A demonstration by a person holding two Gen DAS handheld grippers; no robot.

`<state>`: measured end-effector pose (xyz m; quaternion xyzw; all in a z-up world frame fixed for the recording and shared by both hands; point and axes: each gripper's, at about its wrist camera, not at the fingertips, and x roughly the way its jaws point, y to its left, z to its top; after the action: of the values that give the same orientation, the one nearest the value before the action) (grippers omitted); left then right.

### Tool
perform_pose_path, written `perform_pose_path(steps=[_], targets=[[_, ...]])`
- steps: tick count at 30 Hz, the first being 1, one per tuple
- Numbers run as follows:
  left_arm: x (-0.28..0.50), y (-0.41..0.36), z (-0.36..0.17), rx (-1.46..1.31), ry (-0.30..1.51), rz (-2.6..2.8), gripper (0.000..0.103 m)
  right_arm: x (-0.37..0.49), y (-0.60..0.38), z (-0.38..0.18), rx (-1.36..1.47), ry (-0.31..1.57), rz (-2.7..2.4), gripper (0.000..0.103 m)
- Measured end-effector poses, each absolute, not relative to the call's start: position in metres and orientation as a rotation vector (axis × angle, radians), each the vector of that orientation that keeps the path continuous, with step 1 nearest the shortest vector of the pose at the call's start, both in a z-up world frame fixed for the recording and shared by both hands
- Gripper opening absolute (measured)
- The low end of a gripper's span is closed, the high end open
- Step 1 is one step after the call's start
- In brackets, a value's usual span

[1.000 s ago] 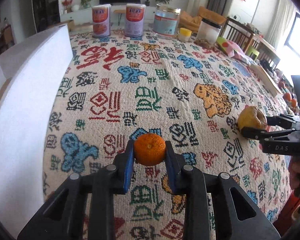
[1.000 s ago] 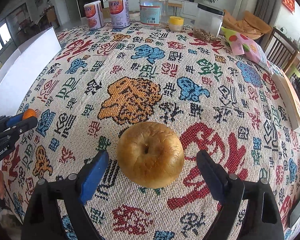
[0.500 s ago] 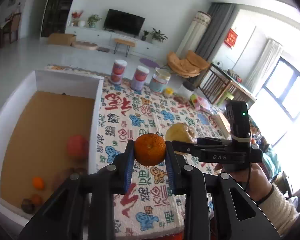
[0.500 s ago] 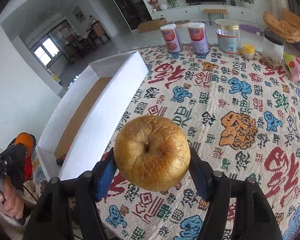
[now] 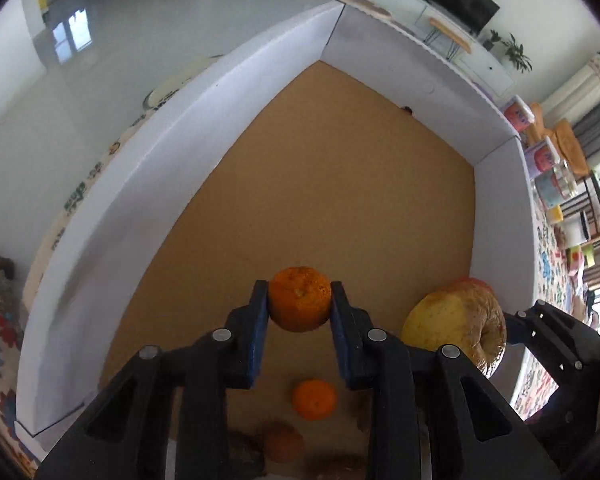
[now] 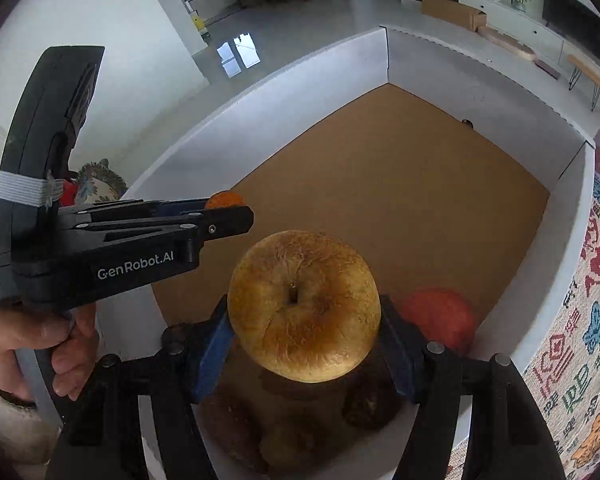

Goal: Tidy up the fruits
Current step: 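Carry the tangerine over the box with the left tool while the right tool carries the pear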

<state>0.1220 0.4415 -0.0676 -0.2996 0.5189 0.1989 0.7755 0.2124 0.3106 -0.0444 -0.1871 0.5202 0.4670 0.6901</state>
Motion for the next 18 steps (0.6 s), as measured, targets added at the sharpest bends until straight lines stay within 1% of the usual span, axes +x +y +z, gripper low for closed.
perform_pose_path(steps=[4, 6, 8, 10, 11, 12, 13, 14, 15, 16, 17, 18], targets=[[0.125, 0.456, -0.094, -0.699, 1.202, 0.476, 0.033, 0.215, 0.345, -0.078, -0.573, 1.194, 0.988, 0.068], [0.124, 0.458, -0.098, -0.701, 1.206, 0.474, 0.041, 0.215, 0.353, -0.090, -0.635, 1.191, 0.961, 0.068], [0.123, 0.455, -0.096, -0.679, 1.197, 0.475, 0.058, 0.215, 0.352, -0.092, -0.666, 1.190, 0.962, 0.068], [0.119, 0.451, -0.087, -0.645, 1.169, 0.482, 0.061, 0.212, 0.351, -0.087, -0.663, 1.157, 0.985, 0.069], [0.116, 0.447, -0.080, -0.627, 1.148, 0.481, 0.062, 0.212, 0.349, -0.082, -0.656, 1.134, 0.984, 0.072], [0.110, 0.444, -0.071, -0.603, 1.120, 0.481, 0.064, 0.212, 0.345, -0.076, -0.648, 1.118, 0.974, 0.086], [0.104, 0.439, -0.060, -0.575, 1.083, 0.487, 0.067, 0.213, 0.340, -0.070, -0.635, 1.105, 0.965, 0.092], [0.097, 0.434, -0.047, -0.543, 1.042, 0.499, 0.071, 0.214, 0.334, -0.060, -0.615, 1.085, 0.959, 0.095], [0.089, 0.427, -0.034, -0.501, 1.002, 0.523, 0.073, 0.215, 0.324, -0.049, -0.592, 1.063, 0.953, 0.095], [0.079, 0.418, -0.018, -0.445, 0.956, 0.558, 0.078, 0.214, 0.314, -0.036, -0.571, 1.040, 0.943, 0.095], [0.071, 0.409, -0.004, -0.386, 0.905, 0.590, 0.088, 0.213, 0.303, -0.023, -0.548, 1.015, 0.928, 0.095], [0.062, 0.398, 0.009, -0.334, 0.854, 0.612, 0.093, 0.210, 0.289, -0.011, -0.525, 0.988, 0.913, 0.096]])
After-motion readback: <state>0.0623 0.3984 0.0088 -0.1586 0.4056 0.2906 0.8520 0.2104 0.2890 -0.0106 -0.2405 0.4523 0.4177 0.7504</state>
